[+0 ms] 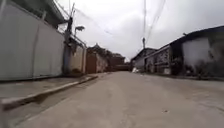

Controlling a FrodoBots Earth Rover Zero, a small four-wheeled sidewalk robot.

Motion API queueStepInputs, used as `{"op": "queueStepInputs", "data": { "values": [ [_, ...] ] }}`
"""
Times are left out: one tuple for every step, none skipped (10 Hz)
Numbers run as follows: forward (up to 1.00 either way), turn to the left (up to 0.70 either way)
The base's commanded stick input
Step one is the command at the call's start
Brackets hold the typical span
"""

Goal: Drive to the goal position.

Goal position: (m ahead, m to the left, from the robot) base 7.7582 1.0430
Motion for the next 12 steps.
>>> {"op": "queueStepInputs", "data": {
  "values": [
    [0.85, -0.06],
    [0.85, -0.26],
    [0.85, -0.33],
    [0.85, -0.18],
    [0.85, 0.0],
    [0.85, 0.0],
    [0.85, 0.0],
    [0.85, 0.0],
    [0.85, 0.0],
    [0.85, 0.0],
    [0.85, 0.0],
    [0.85, 0.0]
  ]
}}
